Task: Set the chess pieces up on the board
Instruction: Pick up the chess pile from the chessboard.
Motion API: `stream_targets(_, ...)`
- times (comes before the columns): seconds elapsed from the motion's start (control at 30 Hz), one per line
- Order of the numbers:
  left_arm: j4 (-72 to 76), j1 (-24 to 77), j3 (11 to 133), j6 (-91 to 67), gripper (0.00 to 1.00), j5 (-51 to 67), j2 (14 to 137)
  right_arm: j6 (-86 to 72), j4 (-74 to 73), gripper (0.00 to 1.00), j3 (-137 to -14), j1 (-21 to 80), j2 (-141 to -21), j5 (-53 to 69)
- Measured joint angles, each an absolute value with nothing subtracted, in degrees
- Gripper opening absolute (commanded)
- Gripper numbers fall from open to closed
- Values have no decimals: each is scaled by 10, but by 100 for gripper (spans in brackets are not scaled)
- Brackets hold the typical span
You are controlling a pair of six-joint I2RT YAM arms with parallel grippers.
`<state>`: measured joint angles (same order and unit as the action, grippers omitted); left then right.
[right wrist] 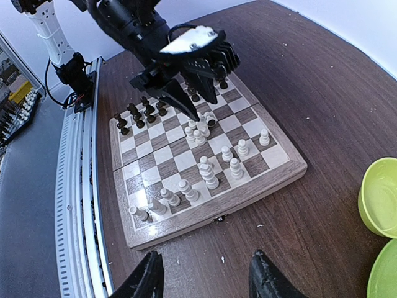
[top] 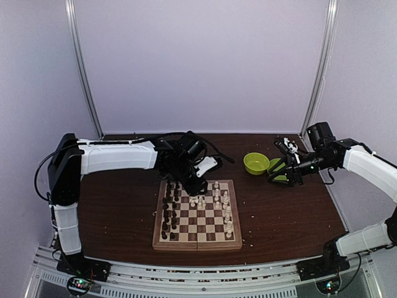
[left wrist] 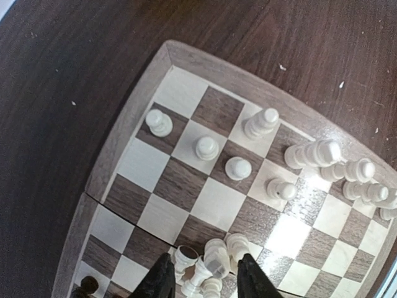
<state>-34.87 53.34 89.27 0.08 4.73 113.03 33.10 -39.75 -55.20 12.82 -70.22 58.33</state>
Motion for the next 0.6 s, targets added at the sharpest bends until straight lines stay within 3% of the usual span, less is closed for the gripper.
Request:
stream_targets(0.23, -376, 533, 900, -8, 34, 57, 1168, 331, -399, 47, -552, 128, -702, 583)
stream_targets(0.47, -382, 533, 905, -15, 16, 59, 1169, 331, -402, 47, -552, 128, -709, 583)
stream_targets(0.6, -382, 533, 908, -16, 13, 67, 1172, 332, -404, 47, -553, 128, -710, 583)
